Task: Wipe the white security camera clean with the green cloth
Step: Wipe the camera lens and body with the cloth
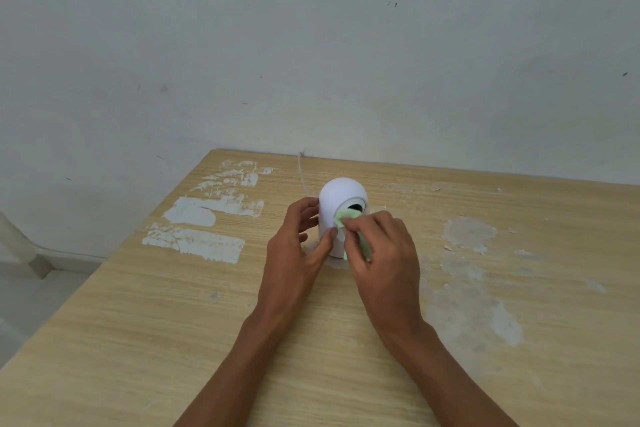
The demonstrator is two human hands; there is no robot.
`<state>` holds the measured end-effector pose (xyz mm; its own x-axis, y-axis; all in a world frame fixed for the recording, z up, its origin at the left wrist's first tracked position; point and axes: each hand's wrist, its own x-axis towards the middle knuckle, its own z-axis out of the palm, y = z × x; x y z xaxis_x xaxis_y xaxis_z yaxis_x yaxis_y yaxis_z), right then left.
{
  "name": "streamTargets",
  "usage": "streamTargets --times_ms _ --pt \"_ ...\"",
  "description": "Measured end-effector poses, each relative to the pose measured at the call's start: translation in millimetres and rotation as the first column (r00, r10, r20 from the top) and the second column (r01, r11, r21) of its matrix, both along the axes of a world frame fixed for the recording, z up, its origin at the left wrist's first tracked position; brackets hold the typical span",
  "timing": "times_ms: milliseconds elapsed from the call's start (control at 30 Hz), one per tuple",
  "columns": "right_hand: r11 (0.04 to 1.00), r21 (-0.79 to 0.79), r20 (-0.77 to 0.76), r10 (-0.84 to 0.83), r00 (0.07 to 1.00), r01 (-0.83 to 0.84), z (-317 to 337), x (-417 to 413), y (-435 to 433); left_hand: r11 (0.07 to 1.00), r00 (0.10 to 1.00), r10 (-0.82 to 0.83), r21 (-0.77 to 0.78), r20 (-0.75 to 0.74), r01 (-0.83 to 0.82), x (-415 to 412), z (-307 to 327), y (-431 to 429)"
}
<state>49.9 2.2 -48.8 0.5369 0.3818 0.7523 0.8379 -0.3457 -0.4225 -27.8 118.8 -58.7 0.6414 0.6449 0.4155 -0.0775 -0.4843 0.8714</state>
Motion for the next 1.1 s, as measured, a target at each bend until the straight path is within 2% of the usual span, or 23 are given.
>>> streamTargets --times_ms 67,167,233,367,633,833,1000,1100 --pt "0.999 -0.050 -0.013 -0.006 1.000 0.006 -5.6 0.5 -3.0 1.000 1.000 -0.003 0.005 -0.006 0.003 -0.4 0.5 -0.1" --pt "0.998 0.048 -0.115 -0.021 0.993 0.027 -5.0 5.8 -6.3 1.000 1.000 -0.002 0.002 -0.010 0.002 0.0 0.4 0.0" --pt "0.994 0.111 -0.131 -0.007 0.991 0.022 0.7 7.7 -5.0 1.000 1.000 0.004 0.001 -0.012 -0.004 0.3 -0.1 0.7" --pt "0.991 0.130 -0.141 0.042 0.989 -0.024 5.8 3.5 0.2 1.000 1.000 0.004 -0.001 -0.009 -0.004 0.4 -0.9 0.7" --pt "0.978 0.210 -0.343 0.065 0.937 0.009 6.6 5.0 -1.3 1.000 1.000 0.007 0.007 -0.016 -0.007 0.5 -0.4 0.9" --pt "0.989 0.146 -0.318 0.036 0.947 0.011 0.9 -3.2 2.6 1.000 1.000 0.005 0.004 -0.009 -0.005 0.1 0.7 0.0" --pt "0.997 0.061 -0.123 0.062 0.991 -0.055 2.6 -9.3 4.3 1.000 1.000 -0.005 -0.011 0.003 0.005 -1.2 1.2 -1.4" --pt "0.992 0.123 -0.087 0.040 0.995 -0.029 8.9 -7.0 5.4 1.000 1.000 -0.010 -0.013 0.004 0.010 -1.0 1.8 -1.2"
